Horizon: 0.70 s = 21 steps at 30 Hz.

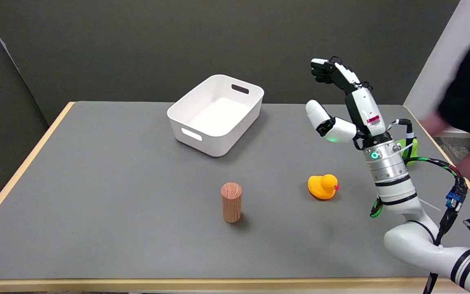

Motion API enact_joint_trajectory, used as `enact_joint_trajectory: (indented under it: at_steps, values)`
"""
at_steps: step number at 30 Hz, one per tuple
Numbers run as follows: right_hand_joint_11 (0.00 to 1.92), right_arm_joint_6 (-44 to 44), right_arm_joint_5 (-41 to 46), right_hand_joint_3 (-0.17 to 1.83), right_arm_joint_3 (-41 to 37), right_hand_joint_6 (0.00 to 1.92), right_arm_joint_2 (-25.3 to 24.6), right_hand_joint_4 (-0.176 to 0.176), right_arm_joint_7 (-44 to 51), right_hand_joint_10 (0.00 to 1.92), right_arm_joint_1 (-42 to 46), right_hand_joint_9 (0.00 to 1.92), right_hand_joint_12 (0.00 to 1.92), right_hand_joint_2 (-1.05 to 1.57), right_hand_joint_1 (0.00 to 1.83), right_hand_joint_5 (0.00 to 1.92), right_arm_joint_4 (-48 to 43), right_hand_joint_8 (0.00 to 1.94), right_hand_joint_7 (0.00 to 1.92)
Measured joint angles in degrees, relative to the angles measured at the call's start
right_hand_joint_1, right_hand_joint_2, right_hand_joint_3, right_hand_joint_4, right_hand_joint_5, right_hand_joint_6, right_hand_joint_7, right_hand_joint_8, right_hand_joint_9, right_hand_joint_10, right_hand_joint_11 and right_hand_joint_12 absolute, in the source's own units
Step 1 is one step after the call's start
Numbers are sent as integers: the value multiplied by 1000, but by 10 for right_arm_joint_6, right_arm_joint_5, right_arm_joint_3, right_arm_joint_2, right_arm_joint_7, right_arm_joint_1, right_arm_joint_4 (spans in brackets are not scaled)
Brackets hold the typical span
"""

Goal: Pick up the wooden cylinder.

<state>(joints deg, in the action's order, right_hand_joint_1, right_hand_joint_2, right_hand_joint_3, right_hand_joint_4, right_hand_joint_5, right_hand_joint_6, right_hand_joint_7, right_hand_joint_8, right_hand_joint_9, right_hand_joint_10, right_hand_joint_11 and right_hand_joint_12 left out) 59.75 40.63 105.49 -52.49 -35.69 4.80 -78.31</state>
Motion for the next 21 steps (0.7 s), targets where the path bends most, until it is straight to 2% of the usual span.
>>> enact_joint_trajectory:
  at_steps: [5,10,12,14,16,18,21]
  values:
    - [163,6,-2,943,7,585,4,23,-13,904,4,361,1303,653,392,298,1,528,441]
    - [156,15,-7,839,11,560,10,-10,-25,958,10,339,1334,677,466,313,-1,502,464]
    - [161,16,-12,841,12,578,14,-34,-29,966,13,340,1344,667,483,321,-3,517,472]
    - [163,16,-18,845,13,579,21,-39,-34,967,16,338,1347,663,482,320,-7,521,471]
    - [164,16,-24,934,15,583,28,-57,-43,892,20,329,1321,632,415,293,-12,543,442]
    - [157,13,-31,935,18,578,35,-60,-57,883,25,321,1313,632,411,289,-17,538,435]
    - [115,8,-43,937,24,535,45,-84,-84,791,34,232,1257,624,391,261,-21,500,377]
